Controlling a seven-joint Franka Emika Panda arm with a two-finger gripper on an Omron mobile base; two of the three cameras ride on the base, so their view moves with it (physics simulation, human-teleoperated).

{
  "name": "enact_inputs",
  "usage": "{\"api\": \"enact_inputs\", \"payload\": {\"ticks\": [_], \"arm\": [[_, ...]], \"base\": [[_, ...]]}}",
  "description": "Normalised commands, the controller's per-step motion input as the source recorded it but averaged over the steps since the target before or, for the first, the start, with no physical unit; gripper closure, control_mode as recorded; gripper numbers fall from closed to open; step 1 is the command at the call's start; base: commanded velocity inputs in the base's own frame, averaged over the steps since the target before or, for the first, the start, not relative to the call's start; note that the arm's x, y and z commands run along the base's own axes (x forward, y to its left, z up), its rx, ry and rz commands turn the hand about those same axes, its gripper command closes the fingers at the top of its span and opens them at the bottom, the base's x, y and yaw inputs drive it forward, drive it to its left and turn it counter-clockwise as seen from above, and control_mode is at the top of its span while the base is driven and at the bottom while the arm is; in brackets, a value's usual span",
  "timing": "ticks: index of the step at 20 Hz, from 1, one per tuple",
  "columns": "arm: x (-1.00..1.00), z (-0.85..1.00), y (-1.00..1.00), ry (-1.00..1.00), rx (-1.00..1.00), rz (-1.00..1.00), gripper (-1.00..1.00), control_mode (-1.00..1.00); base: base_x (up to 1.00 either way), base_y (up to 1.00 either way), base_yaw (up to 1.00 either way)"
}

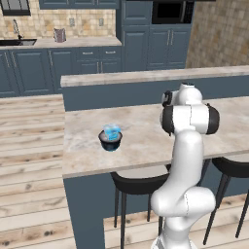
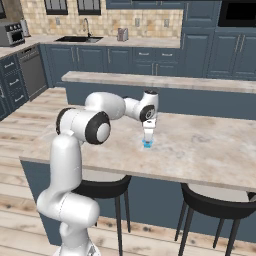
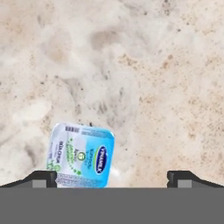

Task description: Stack the yogurt containers by placing the smaller containers on top of the larger containers.

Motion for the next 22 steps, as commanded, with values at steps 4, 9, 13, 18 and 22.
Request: {"api": "enact_inputs", "payload": {"ticks": [4, 9, 13, 18, 22], "arm": [[0.2, -0.16, 0.0, 0.0, 0.0, 0.0, -1.0, -1.0], [0.22, -0.15, 0.0, 0.0, 0.01, 0.0, -1.0, -1.0], [0.19, -0.14, -0.03, 0.0, 0.01, 0.0, -1.0, -1.0], [0.15, -0.15, -0.09, 0.0, 0.03, 0.0, -1.0, -1.0], [0.05, -0.15, -0.04, 0.0, 0.05, 0.0, -1.0, -1.0]], "base": [[0.0, 0.0, 0.0], [0.0, 0.0, 0.0], [0.0, 0.0, 0.0], [0.0, 0.0, 0.0], [0.0, 0.0, 0.0]]}}
